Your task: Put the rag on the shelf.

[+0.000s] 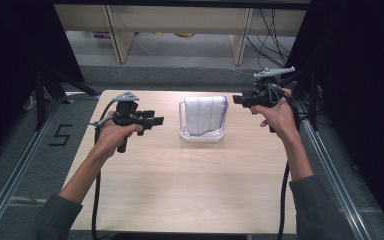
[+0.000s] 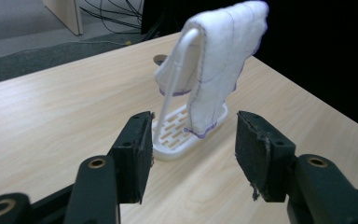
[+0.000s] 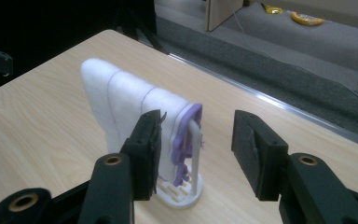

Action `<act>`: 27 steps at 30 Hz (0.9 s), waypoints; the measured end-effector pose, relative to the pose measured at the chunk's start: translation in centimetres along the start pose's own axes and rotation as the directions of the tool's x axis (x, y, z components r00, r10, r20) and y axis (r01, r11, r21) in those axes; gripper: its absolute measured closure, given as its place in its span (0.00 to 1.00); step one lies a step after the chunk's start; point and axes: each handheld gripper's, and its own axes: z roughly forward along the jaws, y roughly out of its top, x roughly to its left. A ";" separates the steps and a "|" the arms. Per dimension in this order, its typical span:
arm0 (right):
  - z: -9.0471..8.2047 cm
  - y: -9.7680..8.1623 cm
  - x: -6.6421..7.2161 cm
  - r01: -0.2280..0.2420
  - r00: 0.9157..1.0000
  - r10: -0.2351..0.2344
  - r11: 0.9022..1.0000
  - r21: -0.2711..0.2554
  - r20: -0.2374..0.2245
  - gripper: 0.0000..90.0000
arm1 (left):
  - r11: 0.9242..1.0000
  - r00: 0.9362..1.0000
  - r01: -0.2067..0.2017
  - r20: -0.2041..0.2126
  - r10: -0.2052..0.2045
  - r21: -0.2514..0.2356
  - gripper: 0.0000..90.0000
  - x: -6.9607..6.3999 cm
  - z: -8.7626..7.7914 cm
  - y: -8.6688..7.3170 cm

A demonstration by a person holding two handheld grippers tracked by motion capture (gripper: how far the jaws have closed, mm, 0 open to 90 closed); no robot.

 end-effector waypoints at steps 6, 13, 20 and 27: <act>0.1 -2.1 0.7 0.002 1.000 -0.002 1.000 0.012 -0.018 0.59 | 1.000 1.000 0.003 0.010 -0.003 -0.002 0.50 -0.3 -0.7 -1.4; -0.3 -3.7 1.8 0.006 0.999 -0.005 1.000 0.017 -0.043 0.56 | 1.000 1.000 0.001 0.018 -0.001 -0.008 0.47 -0.8 -1.4 -2.7; -0.3 -4.9 2.7 0.002 0.998 -0.002 1.000 0.006 -0.060 0.55 | 1.000 1.000 -0.006 0.023 0.006 0.008 0.43 -1.8 -1.8 -4.4; -0.2 -6.2 3.4 -0.007 0.997 0.007 1.000 0.006 -0.081 0.52 | 0.999 0.999 -0.026 0.035 0.025 0.027 0.40 -2.9 -2.0 -5.5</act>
